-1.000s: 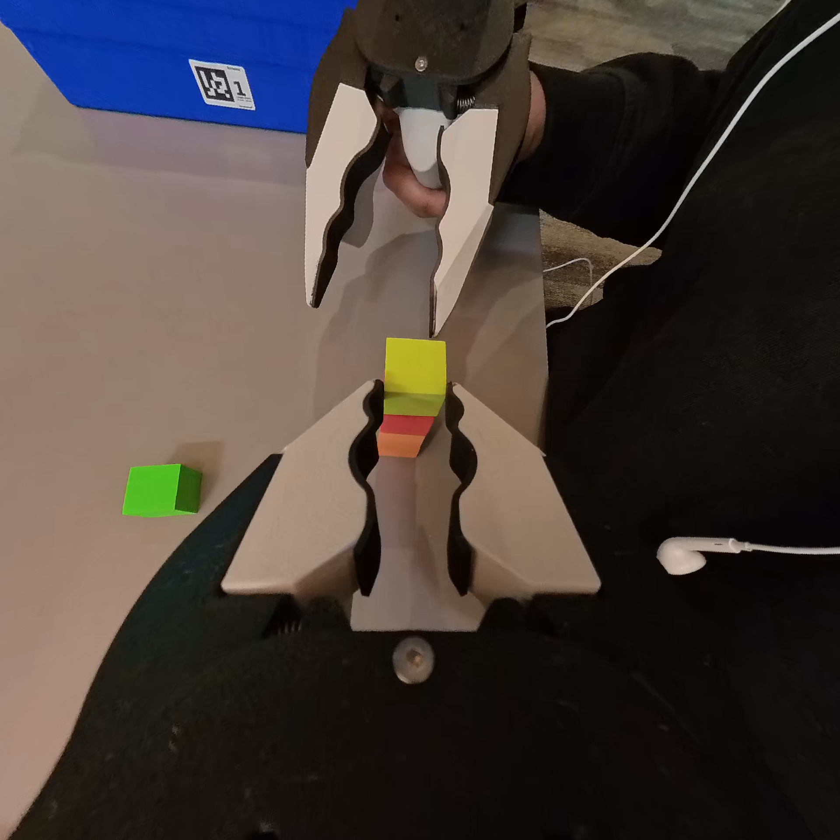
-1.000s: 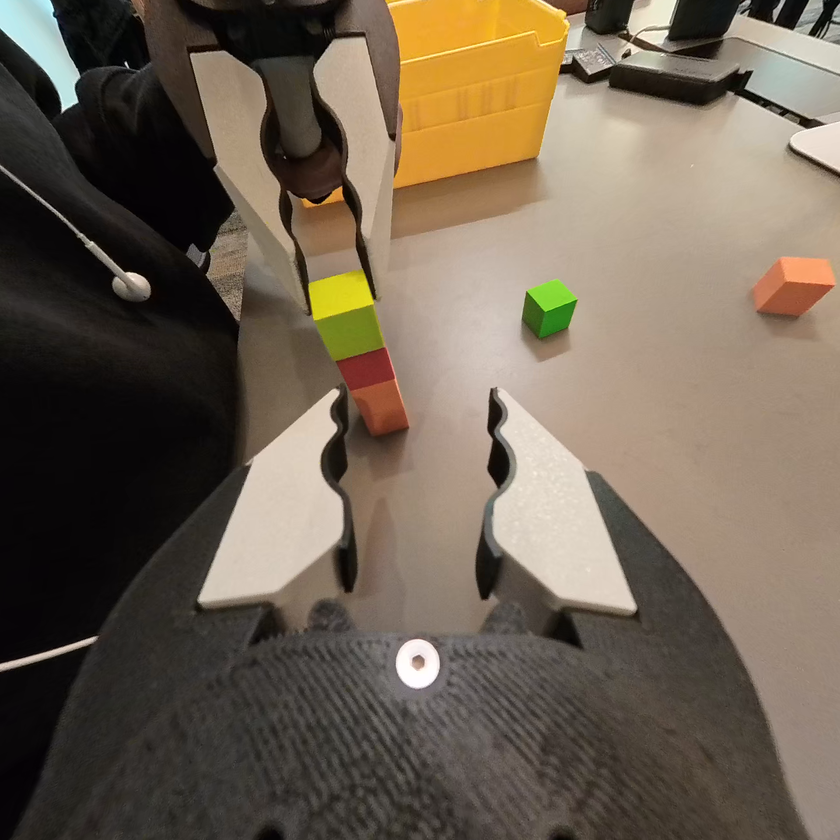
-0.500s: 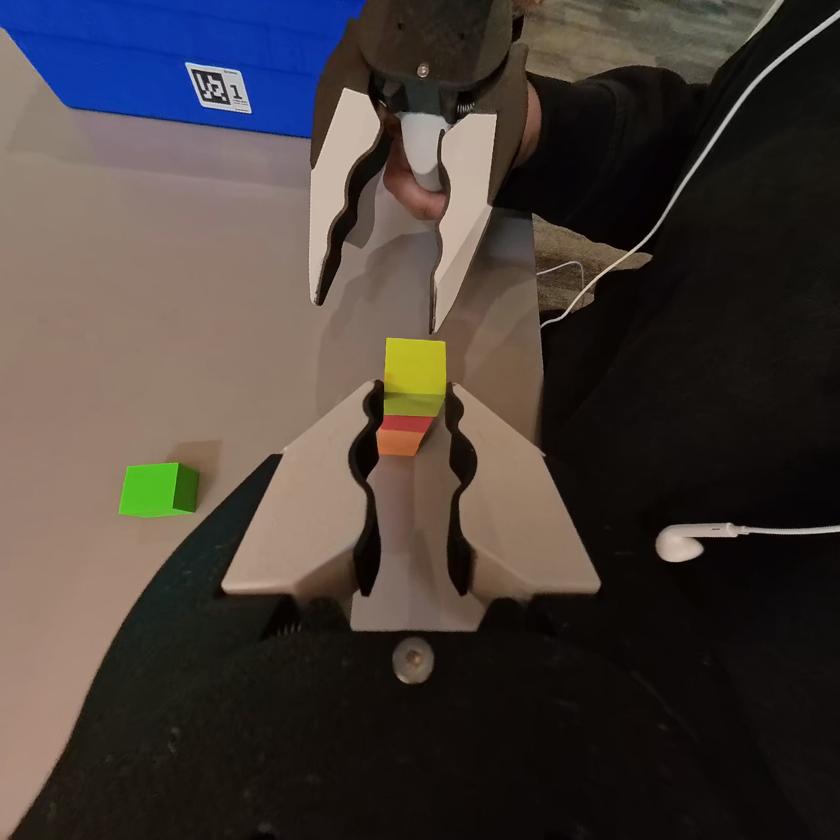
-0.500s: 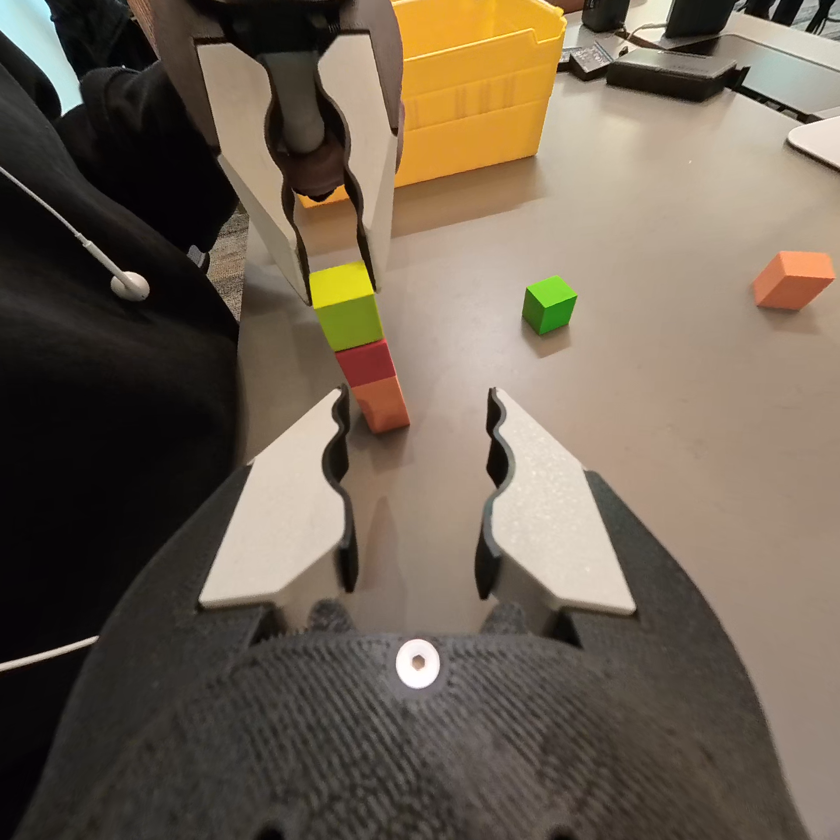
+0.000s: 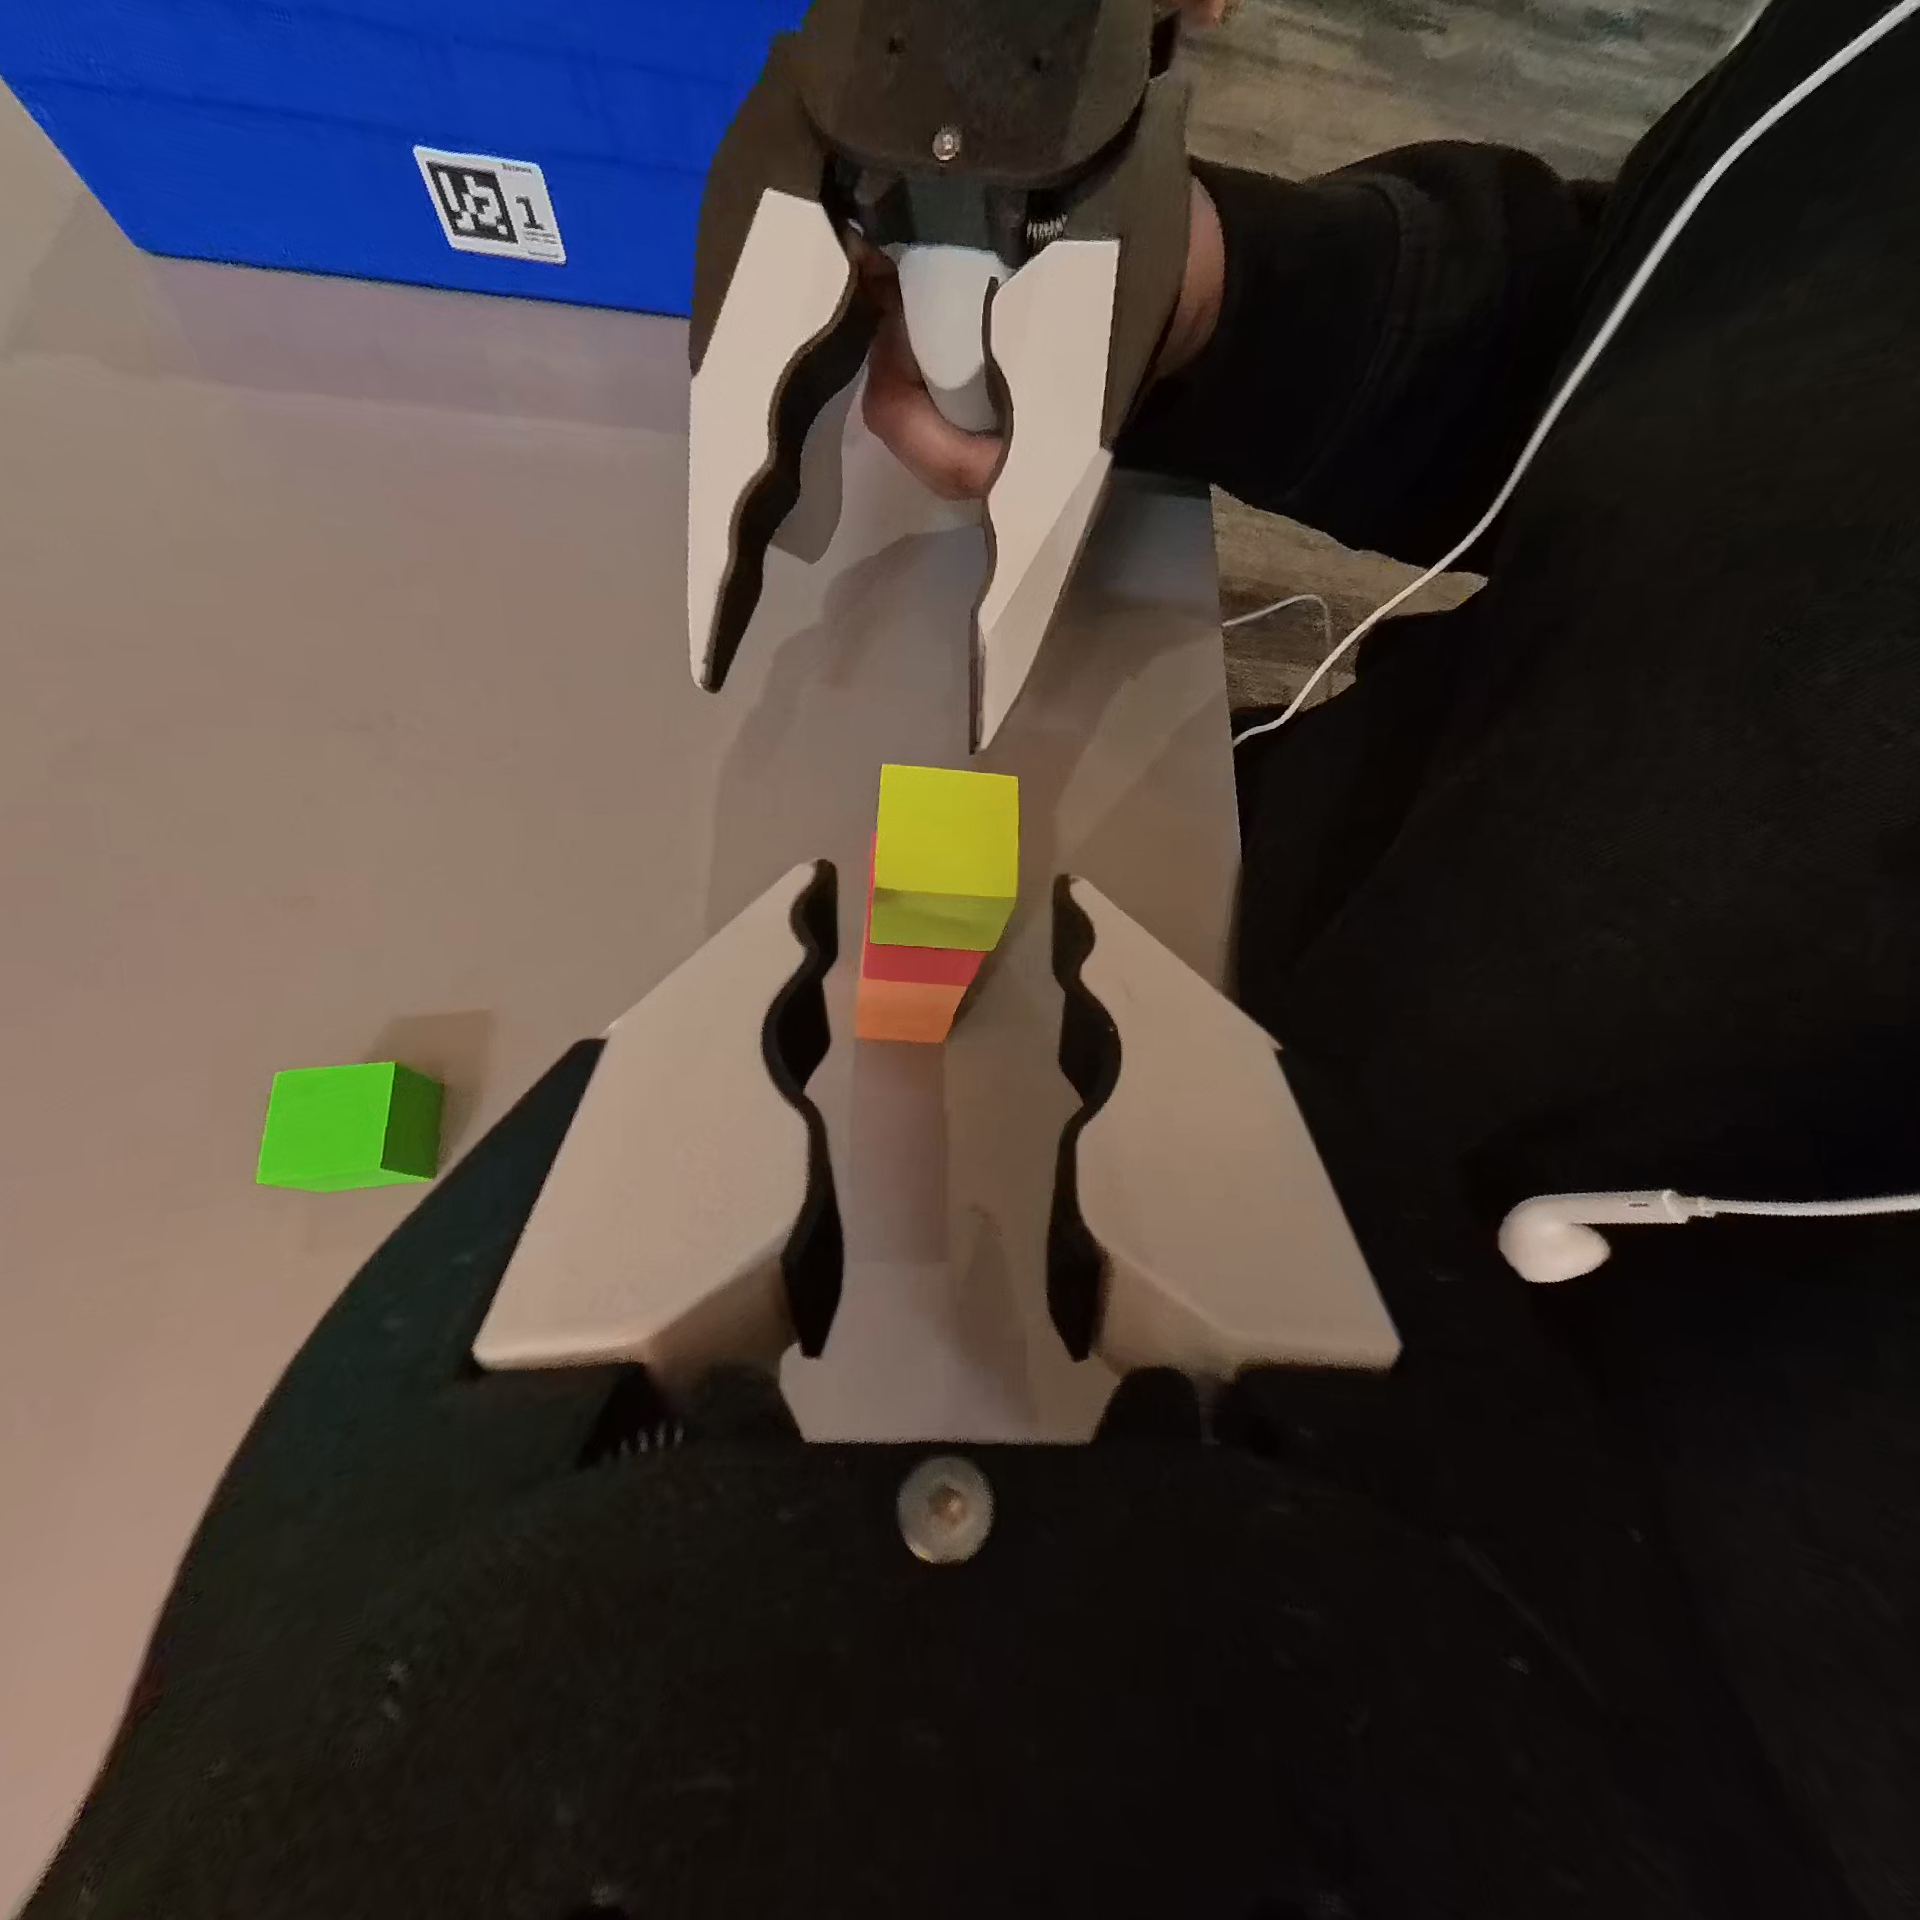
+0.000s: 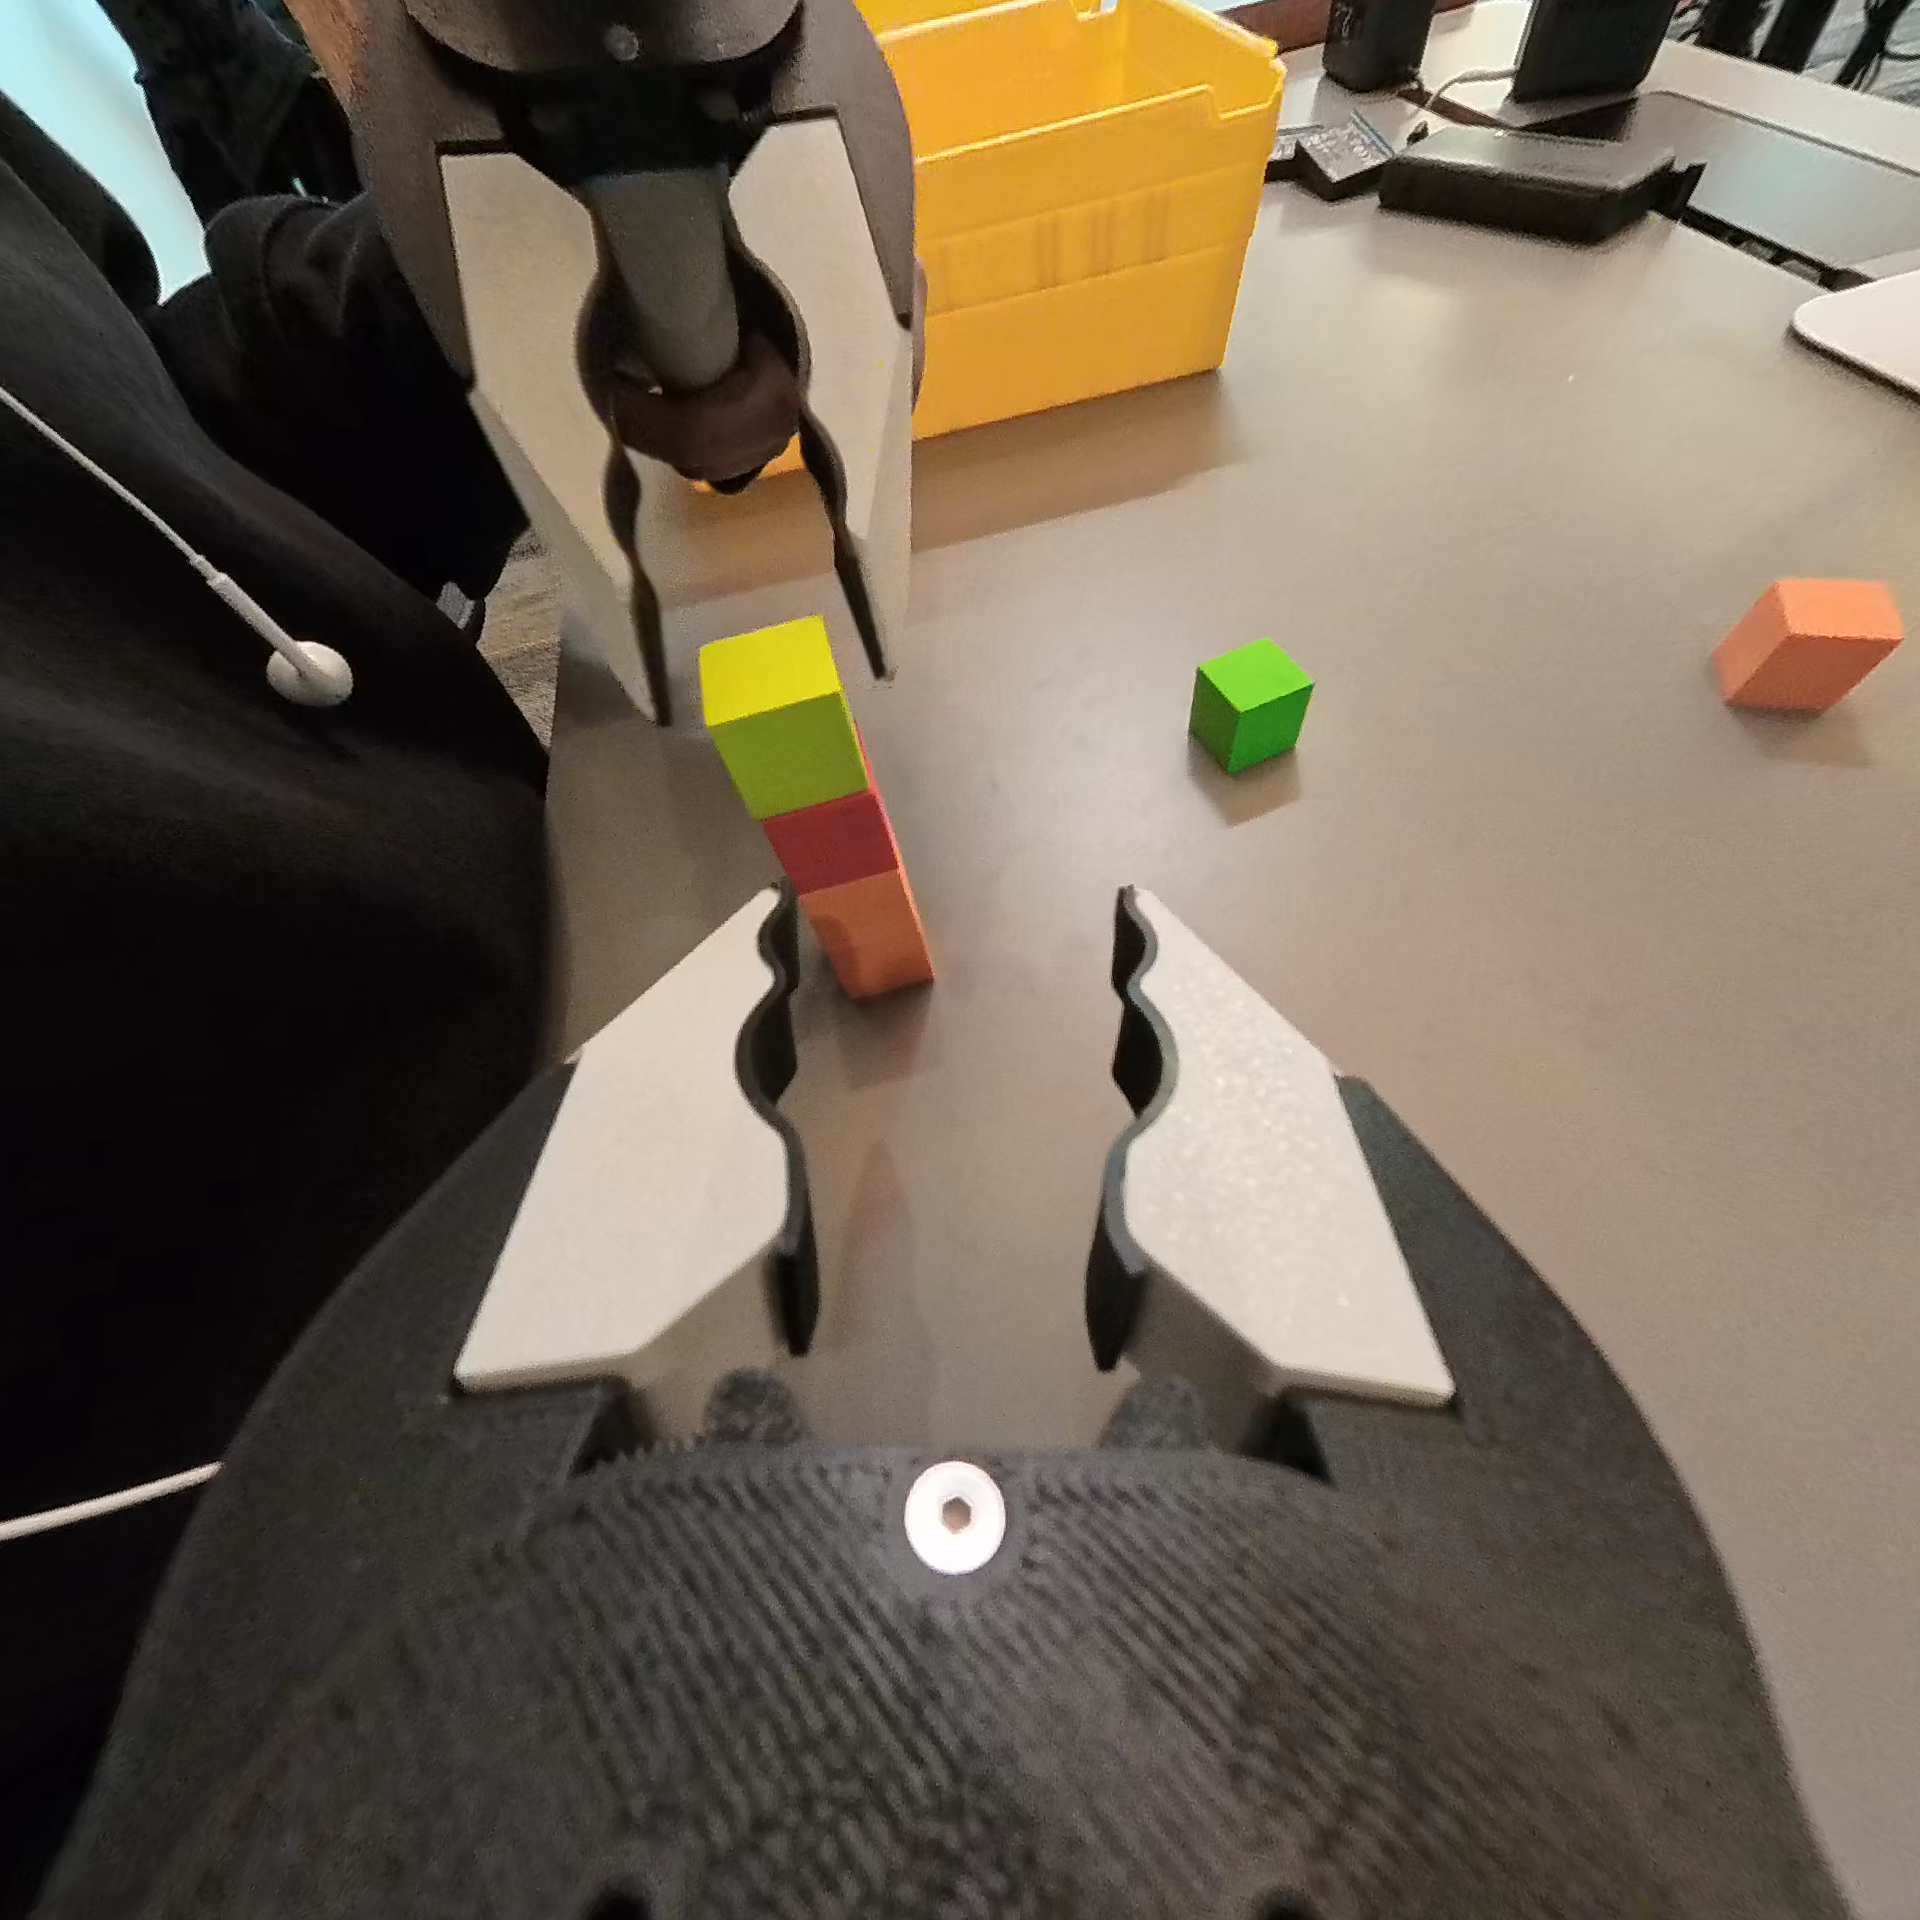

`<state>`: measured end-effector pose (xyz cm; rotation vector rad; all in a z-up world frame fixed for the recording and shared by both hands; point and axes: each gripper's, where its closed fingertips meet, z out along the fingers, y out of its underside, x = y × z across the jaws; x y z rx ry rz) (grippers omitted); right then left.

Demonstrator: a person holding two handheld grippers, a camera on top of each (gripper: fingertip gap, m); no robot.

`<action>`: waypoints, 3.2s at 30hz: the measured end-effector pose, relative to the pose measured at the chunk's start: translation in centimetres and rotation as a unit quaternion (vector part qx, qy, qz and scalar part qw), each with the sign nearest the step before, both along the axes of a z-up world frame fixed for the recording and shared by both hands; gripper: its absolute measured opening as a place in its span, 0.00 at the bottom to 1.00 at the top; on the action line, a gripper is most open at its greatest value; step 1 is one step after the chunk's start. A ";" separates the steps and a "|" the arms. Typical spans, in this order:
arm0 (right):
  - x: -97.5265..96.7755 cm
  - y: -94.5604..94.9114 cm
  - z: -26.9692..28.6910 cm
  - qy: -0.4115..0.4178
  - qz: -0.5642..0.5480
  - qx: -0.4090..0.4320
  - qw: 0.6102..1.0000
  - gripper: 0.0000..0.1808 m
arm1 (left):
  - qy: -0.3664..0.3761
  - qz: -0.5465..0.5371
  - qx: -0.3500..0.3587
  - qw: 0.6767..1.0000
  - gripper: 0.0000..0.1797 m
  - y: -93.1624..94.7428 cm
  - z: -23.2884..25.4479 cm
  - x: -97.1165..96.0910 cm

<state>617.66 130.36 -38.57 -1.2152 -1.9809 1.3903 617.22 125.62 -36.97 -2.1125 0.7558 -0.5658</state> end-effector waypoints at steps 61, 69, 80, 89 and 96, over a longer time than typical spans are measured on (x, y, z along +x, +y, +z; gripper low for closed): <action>-1.2 -4.5 4.9 0.013 0.122 0.081 0.989 0.13 | -0.035 0.255 -0.080 0.963 0.20 6.9 -8.4 -11.9; -1.3 -4.3 5.0 0.016 0.122 0.081 0.989 0.13 | -0.054 0.250 -0.084 0.963 0.21 6.8 -8.2 -11.8; -1.0 -4.2 5.1 0.018 0.117 0.088 0.989 0.13 | -0.036 0.252 -0.079 0.964 0.21 6.8 -8.3 -11.7; -1.1 -4.2 4.9 0.018 0.116 0.098 0.988 0.13 | -0.023 0.257 -0.075 0.963 0.21 6.8 -8.4 -11.9; -1.1 -4.3 4.7 0.016 0.117 0.103 0.988 0.13 | -0.022 0.258 -0.075 0.963 0.20 6.8 -8.4 -11.9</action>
